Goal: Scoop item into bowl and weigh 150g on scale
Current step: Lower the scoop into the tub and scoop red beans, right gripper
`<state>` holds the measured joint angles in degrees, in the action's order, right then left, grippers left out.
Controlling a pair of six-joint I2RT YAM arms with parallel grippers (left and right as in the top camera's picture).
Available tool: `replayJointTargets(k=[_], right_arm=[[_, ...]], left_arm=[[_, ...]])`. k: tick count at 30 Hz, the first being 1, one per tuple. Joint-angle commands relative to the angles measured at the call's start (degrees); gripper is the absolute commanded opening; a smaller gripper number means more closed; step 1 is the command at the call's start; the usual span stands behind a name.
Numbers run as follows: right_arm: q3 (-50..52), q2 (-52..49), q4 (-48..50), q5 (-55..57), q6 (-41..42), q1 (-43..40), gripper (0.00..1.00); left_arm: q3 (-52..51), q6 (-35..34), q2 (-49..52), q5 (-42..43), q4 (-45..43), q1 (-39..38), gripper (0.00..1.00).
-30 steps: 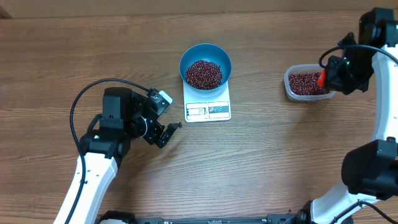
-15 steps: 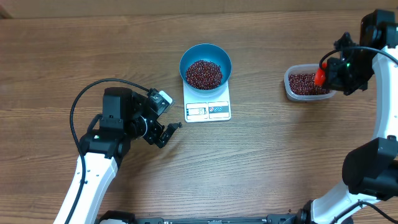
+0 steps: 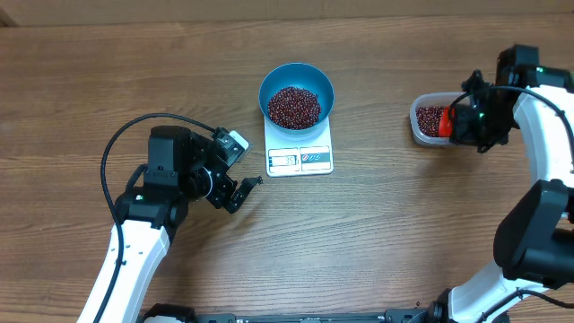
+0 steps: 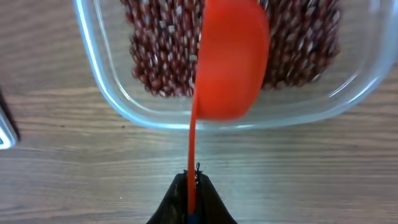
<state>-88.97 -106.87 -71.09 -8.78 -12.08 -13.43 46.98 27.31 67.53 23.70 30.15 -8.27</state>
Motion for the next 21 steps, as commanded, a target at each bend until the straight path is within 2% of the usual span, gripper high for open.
replayJointTargets(k=[1, 21], right_arm=[[2.3, 1.2, 1.3, -0.3, -0.4, -0.3, 0.04], [4.4, 1.2, 0.2, -0.4, -0.4, -0.2, 0.04]], left_arm=[[0.0, -0.5, 0.0, -0.2, -0.2, -0.1, 1.0], [0.0, -0.5, 0.0, -0.2, -0.2, -0.1, 1.0]])
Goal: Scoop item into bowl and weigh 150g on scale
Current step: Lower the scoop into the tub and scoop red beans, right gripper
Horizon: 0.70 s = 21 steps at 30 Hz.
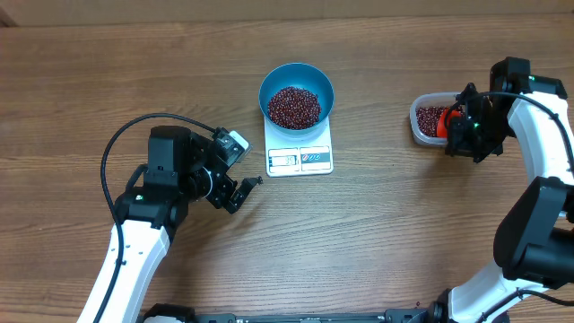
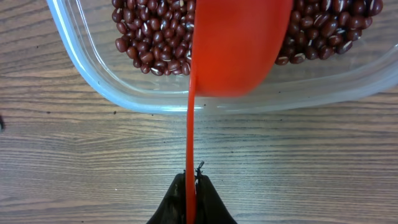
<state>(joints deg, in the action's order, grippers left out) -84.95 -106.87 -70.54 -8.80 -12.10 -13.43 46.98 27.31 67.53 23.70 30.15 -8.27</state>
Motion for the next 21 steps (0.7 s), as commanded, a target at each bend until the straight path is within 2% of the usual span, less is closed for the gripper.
replayJointTargets(k=[1, 13, 21], right_arm=[[0.4, 1.2, -0.3, -0.4, -0.4, -0.2, 0.04], [0.6, 1.2, 6.0, -0.3, -1.7, -0.1, 0.04], [0.7, 0.0, 6.5, -0.3, -1.5, -0.1, 0.04]], left_arm=[[0.0, -0.5, 0.0, -0.2, -0.2, -0.1, 1.0], [0.0, -0.5, 0.0, -0.2, -0.2, -0.1, 0.99], [0.0, -0.5, 0.0, -0.2, -0.2, -0.1, 1.0]])
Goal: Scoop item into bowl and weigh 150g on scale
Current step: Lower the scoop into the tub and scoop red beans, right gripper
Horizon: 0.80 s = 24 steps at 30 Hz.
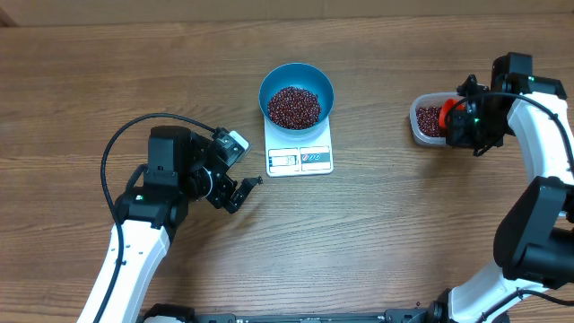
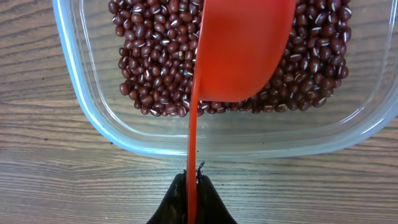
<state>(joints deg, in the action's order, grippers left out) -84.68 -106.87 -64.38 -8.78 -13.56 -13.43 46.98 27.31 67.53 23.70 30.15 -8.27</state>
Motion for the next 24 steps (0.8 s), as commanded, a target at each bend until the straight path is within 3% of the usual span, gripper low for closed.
replayJointTargets(k=[1, 18, 24], right_arm=[[0.4, -0.2, 0.3, -0.3, 0.0, -0.1, 0.04], [0.4, -4.8, -1.1, -2.1, 0.0, 4.5, 0.04], [0.4, -4.8, -2.1, -8.8, -0.5, 3.7, 0.04]], left_arm=[[0.0, -0.5, 0.0, -0.2, -0.2, -0.1, 1.0], [0.0, -0.5, 0.0, -0.2, -0.2, -0.1, 1.0], [0.0, -0.5, 0.0, -0.2, -0.2, -0.1, 0.99]])
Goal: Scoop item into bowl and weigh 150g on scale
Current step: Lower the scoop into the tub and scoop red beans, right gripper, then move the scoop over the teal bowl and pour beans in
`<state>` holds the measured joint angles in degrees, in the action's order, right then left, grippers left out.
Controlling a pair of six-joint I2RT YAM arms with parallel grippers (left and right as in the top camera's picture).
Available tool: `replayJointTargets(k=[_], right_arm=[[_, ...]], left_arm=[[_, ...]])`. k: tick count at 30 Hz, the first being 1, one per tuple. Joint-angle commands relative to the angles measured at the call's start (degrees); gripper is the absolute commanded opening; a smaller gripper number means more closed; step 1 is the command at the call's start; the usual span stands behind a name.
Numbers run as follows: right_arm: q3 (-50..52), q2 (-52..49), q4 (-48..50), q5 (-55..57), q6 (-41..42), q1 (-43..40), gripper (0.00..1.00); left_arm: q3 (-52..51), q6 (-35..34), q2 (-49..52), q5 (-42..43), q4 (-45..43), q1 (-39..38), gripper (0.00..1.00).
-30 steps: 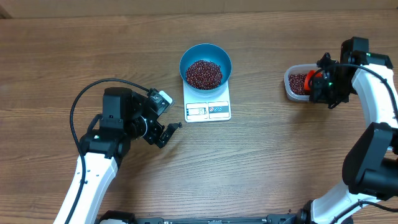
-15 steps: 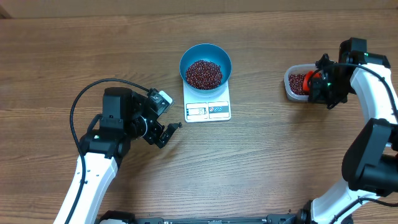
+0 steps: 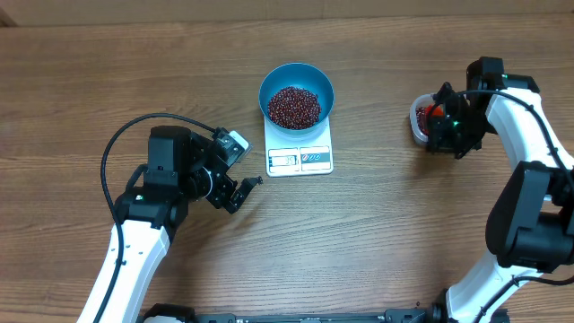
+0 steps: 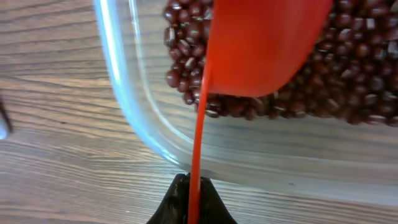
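Observation:
A blue bowl [image 3: 297, 94] of red beans stands on the white scale [image 3: 300, 150] at mid-table. At the right a clear tub [image 3: 418, 121] [image 4: 149, 134] holds more red beans [image 4: 186, 68]. My right gripper [image 3: 446, 126] [image 4: 193, 196] is shut on the thin handle of a red scoop [image 4: 261, 43], whose cup hangs over the beans in the tub, its inside turned away from view. My left gripper [image 3: 240, 190] rests low over the table left of the scale, open, nothing between its fingers.
The scale's display [image 3: 282, 161] faces the near edge. A black cable [image 3: 134, 130] loops over the left arm. Bare wooden tabletop [image 3: 377, 233] lies between the two arms.
My right gripper and the scoop have shifted left, now over the tub's left part; more of the tub is covered in the overhead view. The left arm has not moved.
Through all moments my right gripper stayed shut on the red scoop at the bean tub. It sat at the tub's near rim, then further over the beans, and now at the tub's left side. Bowl, scale and left arm kept still.

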<state>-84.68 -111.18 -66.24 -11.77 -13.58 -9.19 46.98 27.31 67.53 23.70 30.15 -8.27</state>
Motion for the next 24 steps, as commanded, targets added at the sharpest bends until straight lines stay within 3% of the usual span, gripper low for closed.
replayJointTargets(k=[1, 18, 24], right_arm=[[0.4, -0.5, -0.6, -8.0, -0.4, -1.7, 0.04], [0.4, -0.5, -4.3, -28.5, -5.0, -14.4, 0.04], [0.2, 0.2, -11.0, -37.9, -14.2, -20.4, 0.04]], left_arm=[[0.0, -0.5, 0.0, -0.2, -0.2, -0.1, 1.0], [0.0, -0.5, 0.0, -0.2, -0.2, -0.1, 1.0], [0.0, -0.5, 0.0, -0.2, -0.2, -0.1, 1.0]])
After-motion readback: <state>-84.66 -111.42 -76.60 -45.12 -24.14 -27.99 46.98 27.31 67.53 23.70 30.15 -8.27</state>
